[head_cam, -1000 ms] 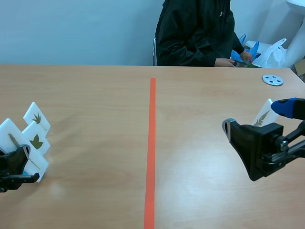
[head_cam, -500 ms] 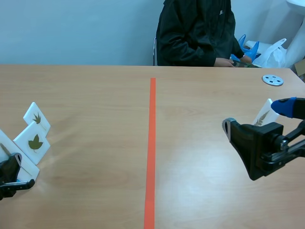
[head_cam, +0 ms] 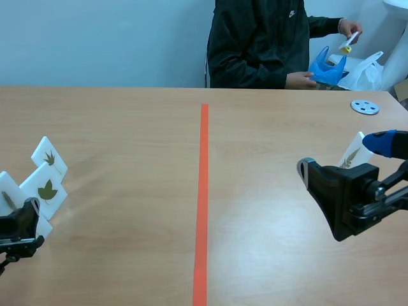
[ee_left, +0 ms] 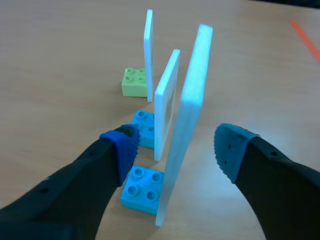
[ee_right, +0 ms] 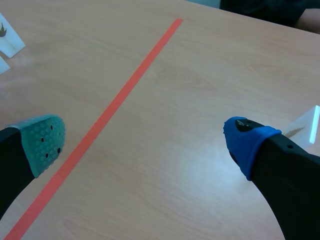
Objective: Sort the leaf by its shape. The table is split by an orange tape line. A compound leaf with several leaflets goes to the left side, a simple leaf with one blade goes to the right side. Return to the home posture when a red brick is placed on the table.
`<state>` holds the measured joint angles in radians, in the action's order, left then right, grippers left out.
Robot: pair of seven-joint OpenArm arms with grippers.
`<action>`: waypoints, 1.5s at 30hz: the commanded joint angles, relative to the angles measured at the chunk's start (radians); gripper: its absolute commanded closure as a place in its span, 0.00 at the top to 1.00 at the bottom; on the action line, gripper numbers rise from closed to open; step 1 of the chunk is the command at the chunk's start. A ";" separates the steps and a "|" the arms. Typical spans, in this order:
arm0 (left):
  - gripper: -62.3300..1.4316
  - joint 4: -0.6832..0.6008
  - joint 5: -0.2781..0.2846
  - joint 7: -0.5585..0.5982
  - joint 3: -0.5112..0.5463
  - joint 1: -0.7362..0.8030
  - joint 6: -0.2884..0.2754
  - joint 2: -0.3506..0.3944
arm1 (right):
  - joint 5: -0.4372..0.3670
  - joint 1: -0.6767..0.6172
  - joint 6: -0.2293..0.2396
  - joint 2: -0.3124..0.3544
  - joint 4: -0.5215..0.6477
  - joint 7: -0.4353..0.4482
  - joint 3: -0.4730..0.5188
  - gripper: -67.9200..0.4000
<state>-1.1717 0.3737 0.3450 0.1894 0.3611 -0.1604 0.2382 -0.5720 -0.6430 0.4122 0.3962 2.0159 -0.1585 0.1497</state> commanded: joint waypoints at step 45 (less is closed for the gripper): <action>1.00 -0.800 -0.025 -0.413 -0.067 0.314 -0.277 0.005 | -0.007 0.014 0.000 0.009 0.007 0.019 0.008 1.00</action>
<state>-1.9690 0.3454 -0.0887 0.1207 0.6811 -0.4446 0.2409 -0.5720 -0.6430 0.4122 0.3962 2.0159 -0.1585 0.1497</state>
